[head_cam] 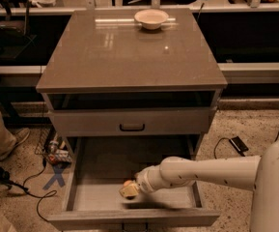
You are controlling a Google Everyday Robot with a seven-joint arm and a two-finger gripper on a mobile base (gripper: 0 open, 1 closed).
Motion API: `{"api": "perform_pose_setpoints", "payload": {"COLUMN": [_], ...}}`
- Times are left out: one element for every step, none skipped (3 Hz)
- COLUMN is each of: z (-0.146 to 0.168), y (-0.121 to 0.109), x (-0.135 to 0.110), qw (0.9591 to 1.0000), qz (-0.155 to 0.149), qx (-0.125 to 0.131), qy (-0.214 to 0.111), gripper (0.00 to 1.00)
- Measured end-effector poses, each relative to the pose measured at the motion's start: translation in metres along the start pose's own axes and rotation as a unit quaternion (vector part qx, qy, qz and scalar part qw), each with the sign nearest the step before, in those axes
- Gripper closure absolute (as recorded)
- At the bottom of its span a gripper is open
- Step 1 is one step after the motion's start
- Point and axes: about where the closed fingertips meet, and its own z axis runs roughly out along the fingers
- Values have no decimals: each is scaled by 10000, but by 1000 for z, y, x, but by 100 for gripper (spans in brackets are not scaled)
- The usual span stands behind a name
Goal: Place orange into middle drawer
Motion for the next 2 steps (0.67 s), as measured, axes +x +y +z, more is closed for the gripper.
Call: {"api": "perform_pose_setpoints", "payload": {"z": [-20, -73], "y": [-20, -58], "x": [-5, -20], "qw": [9995, 9966], "qz": [152, 240], "qx": [83, 373], "qy": [-271, -701], "gripper": [0, 0]}}
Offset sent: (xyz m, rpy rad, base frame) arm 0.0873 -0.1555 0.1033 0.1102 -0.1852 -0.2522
